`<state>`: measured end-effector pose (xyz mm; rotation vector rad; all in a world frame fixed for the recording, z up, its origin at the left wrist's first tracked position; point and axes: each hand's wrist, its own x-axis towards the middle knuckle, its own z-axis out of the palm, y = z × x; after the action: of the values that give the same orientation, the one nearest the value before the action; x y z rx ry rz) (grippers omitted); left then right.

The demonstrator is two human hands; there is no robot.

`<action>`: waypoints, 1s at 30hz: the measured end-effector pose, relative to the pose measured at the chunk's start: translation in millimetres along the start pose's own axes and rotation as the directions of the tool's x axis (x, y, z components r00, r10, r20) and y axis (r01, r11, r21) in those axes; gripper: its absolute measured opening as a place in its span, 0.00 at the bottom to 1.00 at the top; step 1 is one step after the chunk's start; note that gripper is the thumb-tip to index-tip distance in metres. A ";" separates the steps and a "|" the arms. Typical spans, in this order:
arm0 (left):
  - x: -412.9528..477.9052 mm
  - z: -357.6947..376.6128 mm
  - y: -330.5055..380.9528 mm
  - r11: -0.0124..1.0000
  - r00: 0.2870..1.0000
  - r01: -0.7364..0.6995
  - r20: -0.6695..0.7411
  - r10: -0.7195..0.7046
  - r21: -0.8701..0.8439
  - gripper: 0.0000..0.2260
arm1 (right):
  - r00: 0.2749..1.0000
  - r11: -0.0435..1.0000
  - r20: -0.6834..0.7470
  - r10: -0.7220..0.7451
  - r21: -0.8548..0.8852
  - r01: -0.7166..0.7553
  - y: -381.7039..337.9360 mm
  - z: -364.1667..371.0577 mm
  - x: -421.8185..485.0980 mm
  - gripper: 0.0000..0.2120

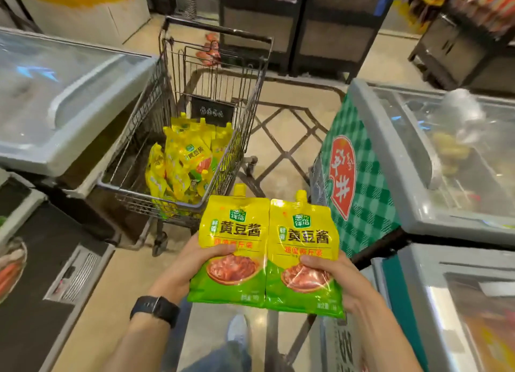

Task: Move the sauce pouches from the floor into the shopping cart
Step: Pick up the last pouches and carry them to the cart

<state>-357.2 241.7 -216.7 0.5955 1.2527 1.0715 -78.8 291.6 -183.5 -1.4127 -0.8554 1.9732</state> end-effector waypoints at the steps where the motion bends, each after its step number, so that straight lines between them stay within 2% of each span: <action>1: 18.4 2.5 12.4 1.000 1.000 0.005 0.001 -0.005 0.001 0.46 | 1.000 1.000 0.000 0.002 -0.013 -0.002 -16.4 -1.0 15.3 0.43; 3: 52.8 5.4 35.9 1.000 1.000 0.013 -0.002 -0.013 0.003 0.46 | 1.000 1.000 -0.016 0.004 -0.023 -0.004 -46.2 -2.9 45.7 0.36; 6: 102.8 7.3 65.5 0.999 0.999 -0.012 -0.036 0.013 0.029 0.48 | 1.000 0.998 -0.029 -0.001 -0.070 -0.001 -85.0 -4.9 98.3 0.50; 9: 149.0 7.6 86.3 0.999 0.997 -0.012 -0.082 0.014 0.031 0.47 | 1.000 0.998 0.022 -0.006 -0.070 0.008 -120.0 -6.5 154.7 0.46; 11: 176.7 8.8 100.0 1.000 0.994 -0.018 -0.104 0.018 -0.003 0.45 | 0.996 0.998 0.067 0.060 -0.010 -0.060 -143.2 -8.0 196.4 0.47; 13: 205.1 9.3 111.9 0.999 0.986 -0.030 -0.165 0.026 -0.018 0.45 | 0.988 0.994 0.109 0.110 -0.006 -0.110 -164.5 -10.2 241.7 0.41; 16: 242.8 8.3 129.7 0.998 0.958 -0.043 -0.286 0.030 -0.037 0.49 | 0.978 0.988 0.167 0.127 -0.108 -0.110 -196.4 -7.8 305.0 0.44; 18: 264.6 4.7 139.5 0.997 0.936 -0.063 -0.350 0.042 -0.049 0.51 | 0.970 0.983 0.211 0.120 -0.160 -0.087 -226.9 5.6 340.7 0.35; 19: 274.6 -0.4 141.2 0.996 0.916 -0.066 -0.399 0.037 -0.057 0.51 | 0.963 0.978 0.244 0.117 -0.195 -0.069 -239.8 13.7 359.7 0.34; 22: 296.4 -14.6 142.3 0.985 0.835 -0.140 -0.547 0.064 -0.099 0.51 | 0.921 0.966 0.371 0.121 -0.258 -0.023 -272.5 46.4 408.9 0.44; 23: 302.5 -20.0 142.8 0.979 0.807 -0.155 -0.589 0.048 -0.133 0.51 | 0.904 0.961 0.409 0.121 -0.277 -0.003 -283.2 58.9 424.0 0.44; 26: 321.9 -41.6 138.2 0.944 0.691 -0.238 -0.723 -0.002 -0.230 0.44 | 0.877 0.934 0.469 0.101 -0.349 0.079 -312.8 98.3 467.4 0.42; 28: 337.0 -59.9 133.8 0.925 0.608 -0.287 -0.793 -0.026 -0.251 0.48 | 0.868 0.910 0.492 0.069 -0.388 0.148 -325.3 123.2 495.3 0.42; 30: 353.2 -77.6 135.9 0.899 0.545 -0.342 -0.837 -0.047 -0.274 0.44 | 0.879 0.874 0.476 0.029 -0.438 0.209 -332.3 147.5 523.2 0.33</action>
<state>-489.3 598.6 -283.0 -0.2197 1.7208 1.8373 -344.6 870.2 -206.0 -1.1003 -1.7029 2.1539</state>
